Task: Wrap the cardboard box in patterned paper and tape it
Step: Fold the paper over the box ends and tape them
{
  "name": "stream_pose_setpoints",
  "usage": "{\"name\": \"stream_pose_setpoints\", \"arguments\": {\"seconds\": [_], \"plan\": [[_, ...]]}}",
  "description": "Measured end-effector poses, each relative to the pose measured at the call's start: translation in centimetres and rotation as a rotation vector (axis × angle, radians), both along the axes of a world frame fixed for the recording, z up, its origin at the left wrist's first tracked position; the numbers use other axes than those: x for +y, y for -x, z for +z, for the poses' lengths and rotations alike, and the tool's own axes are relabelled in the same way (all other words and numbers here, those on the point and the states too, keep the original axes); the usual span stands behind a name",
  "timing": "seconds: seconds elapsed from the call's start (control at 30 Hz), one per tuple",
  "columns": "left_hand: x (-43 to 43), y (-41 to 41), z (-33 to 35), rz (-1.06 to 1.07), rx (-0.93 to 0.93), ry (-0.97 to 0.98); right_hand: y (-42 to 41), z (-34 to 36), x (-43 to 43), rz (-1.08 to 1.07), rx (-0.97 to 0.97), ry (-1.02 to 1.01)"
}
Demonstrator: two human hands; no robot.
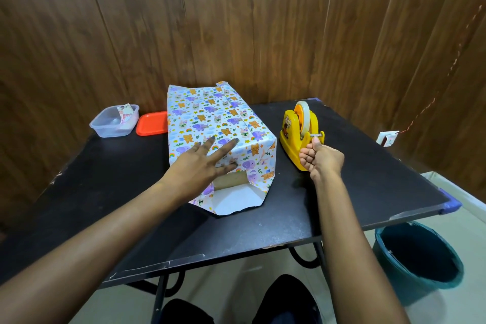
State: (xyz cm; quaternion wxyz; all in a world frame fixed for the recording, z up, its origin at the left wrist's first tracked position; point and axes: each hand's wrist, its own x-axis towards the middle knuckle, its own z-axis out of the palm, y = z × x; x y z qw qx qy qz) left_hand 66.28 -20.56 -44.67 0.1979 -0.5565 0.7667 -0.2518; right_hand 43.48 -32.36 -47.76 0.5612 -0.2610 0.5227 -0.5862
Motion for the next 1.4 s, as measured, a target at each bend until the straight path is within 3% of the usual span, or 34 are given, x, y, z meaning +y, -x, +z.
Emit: {"name": "stream_pose_setpoints", "arguments": {"seconds": [0.23, 0.33, 0.43, 0.53, 0.73, 0.93, 1.13, 1.4], "plan": [[-0.1, -0.1, -0.3, -0.019, 0.035, 0.004, 0.4, -1.1, 0.9, -0.035, -0.155, -0.103], [-0.1, -0.3, -0.3, -0.031, 0.051, 0.031, 1.3, -1.5, 1.6, 0.091, -0.210, -0.024], [0.1, -0.1, 0.0, -0.023, 0.041, 0.013, 0.6, 0.4, 2.7, 0.450, 0.121, 0.106], [0.0, 0.0, -0.1, -0.087, 0.093, 0.118, -1.6, 0.1, 4.2, 0.721, 0.435, 0.207], [-0.1, -0.1, -0.4, -0.022, 0.010, 0.034, -5.5, -2.5, 6.0, 0.781, 0.791, 0.393], [-0.1, -0.1, -0.4, -0.015, 0.010, 0.039, -7.2, -2.9, 7.3, 0.687, 0.744, 0.390], [-0.2, -0.3, -0.5, -0.028, 0.057, 0.055, -8.7, -2.6, 8.5, 0.549, 0.232, 0.216], [0.0, -0.1, -0.3, -0.032, 0.036, 0.038, -11.1, -3.1, 8.2, 0.454, 0.015, -0.013]]}}
